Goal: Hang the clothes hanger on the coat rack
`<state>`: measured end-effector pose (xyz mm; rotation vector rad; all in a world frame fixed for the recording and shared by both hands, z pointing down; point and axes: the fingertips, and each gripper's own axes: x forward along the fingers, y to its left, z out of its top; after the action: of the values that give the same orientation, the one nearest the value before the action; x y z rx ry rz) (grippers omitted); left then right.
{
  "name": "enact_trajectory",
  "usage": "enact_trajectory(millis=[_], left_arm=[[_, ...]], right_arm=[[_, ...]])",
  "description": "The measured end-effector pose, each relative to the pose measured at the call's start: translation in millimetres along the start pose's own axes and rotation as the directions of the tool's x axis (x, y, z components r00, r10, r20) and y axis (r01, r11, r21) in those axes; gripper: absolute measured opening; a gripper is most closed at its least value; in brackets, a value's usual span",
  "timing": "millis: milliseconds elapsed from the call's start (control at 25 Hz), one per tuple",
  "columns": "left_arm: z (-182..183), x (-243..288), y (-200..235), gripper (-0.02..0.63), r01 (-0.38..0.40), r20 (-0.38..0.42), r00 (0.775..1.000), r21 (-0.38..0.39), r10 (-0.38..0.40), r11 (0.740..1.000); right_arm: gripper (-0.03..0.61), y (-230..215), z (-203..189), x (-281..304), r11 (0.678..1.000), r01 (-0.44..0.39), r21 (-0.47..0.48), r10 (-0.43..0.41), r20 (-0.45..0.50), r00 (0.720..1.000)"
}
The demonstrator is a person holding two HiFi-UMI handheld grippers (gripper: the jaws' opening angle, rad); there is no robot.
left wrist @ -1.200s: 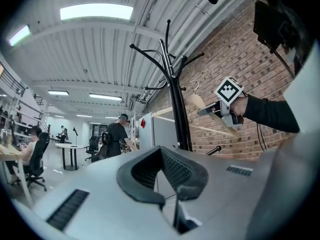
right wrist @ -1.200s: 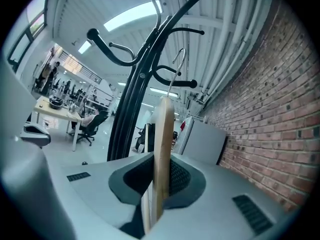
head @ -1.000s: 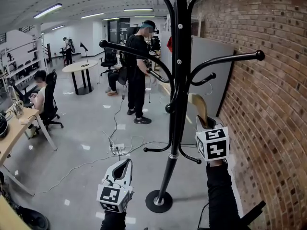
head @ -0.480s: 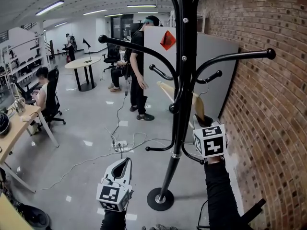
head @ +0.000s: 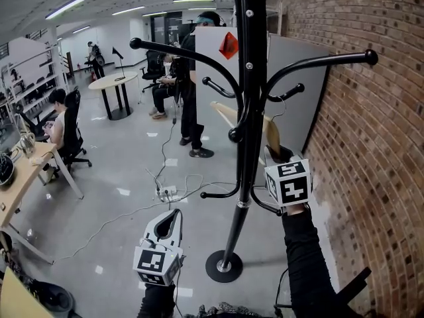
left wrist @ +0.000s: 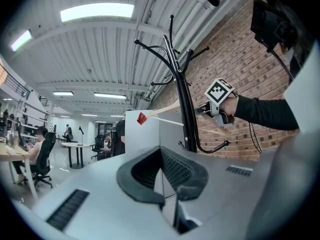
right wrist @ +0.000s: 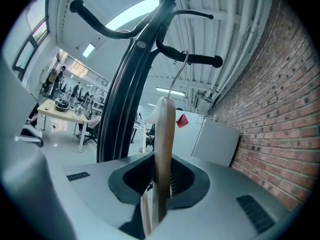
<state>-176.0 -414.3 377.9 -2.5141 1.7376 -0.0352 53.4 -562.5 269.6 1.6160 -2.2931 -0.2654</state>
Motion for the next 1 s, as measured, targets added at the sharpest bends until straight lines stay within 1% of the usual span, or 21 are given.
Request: enact_trajectory(millis=[120,240,320,400,480,640,840,920,1000], left_arm=[[1,-5,1,0.008,-0.002,0.0,1.0,0.0,0.002,1.0],[4,-5,2,0.008,-0.002,0.013,1.0,-0.006,0.003,1.0],[4,-10,1,0.006,0.005,0.009,1.0,-0.007,-0.005,1.0],[3,-16,0,0.008,0.016,0.002,1.0,-0.005,-0.016,1.0],[3,-18,-3,0.008,0.026,0.005,1.0,-0.001,-0.026,1.0],[3,-25,-14,0.008,0.055,0.004,0.998,-0.002,-0.055,0.998],[8,-37,-22,0.008,0.076,0.014,0.997,0.002,-0.076,0.997],[10,-45,-26,0.008,0.087,0.019,0.996,0.003,-0.087,0.996],[13,-52,-33,0.006,0.102,0.025,0.994,0.004,-0.102,0.995]], right_arm=[[0.064,4,1,-3,0.999,-0.036,0.016,0.035,0.022,0.999],[0.133,-2,11,-9,0.998,-0.051,0.031,0.049,0.072,0.996],[0.177,-4,16,-18,0.998,-0.047,0.052,0.04,0.117,0.992],[0.192,-6,19,-29,0.998,-0.027,0.059,0.017,0.153,0.988],[0.193,-9,22,-36,0.999,-0.009,0.05,0.0,0.171,0.985],[0.193,-13,18,-57,0.996,-0.008,0.093,-0.009,0.186,0.982],[0.193,-5,13,-88,0.995,0.004,0.101,-0.024,0.201,0.979],[0.192,1,14,-107,0.995,0.003,0.102,-0.026,0.222,0.975],[0.192,9,17,-129,0.995,0.002,0.095,-0.027,0.262,0.965]])
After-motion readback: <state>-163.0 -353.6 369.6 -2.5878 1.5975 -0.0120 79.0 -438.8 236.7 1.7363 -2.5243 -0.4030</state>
